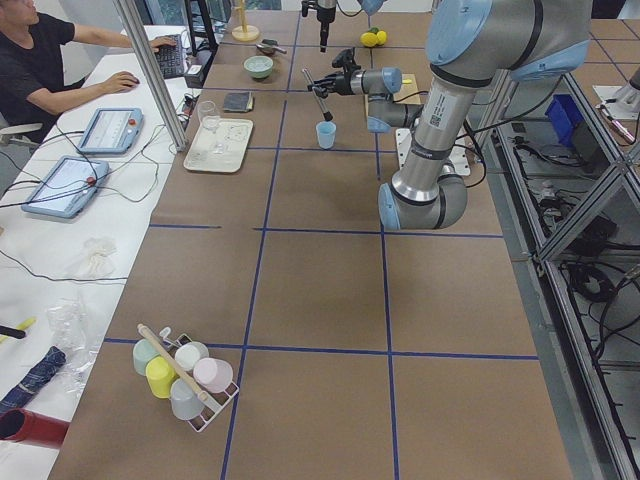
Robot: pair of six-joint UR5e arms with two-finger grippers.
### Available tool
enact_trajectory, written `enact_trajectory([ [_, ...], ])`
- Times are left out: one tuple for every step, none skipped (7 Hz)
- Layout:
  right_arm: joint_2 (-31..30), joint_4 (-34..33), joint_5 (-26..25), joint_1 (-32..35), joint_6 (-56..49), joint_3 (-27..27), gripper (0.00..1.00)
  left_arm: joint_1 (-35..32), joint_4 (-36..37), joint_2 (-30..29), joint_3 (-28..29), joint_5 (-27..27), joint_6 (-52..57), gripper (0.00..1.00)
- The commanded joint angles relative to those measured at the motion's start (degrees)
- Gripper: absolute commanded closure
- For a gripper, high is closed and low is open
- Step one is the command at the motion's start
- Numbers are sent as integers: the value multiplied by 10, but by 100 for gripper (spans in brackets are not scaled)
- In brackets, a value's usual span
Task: Squeeze lemon into cup
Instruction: 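Press the steel rod down on the lemon slice inside the cup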
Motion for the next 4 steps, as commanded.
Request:
enact_trajectory([
  [-1,0,0,1,1,4,0,-38,1,2,-22,-4,14,100],
  [-3,1,0,2,1,5,0,-53,6,20,-22,-20,-13,100],
  [-6,0,2,3,1,9,0,-69,10,73,-22,-27,-48,100],
  [-9,1,8,3,1,12,0,-104,12,111,-22,-106,-49,100],
])
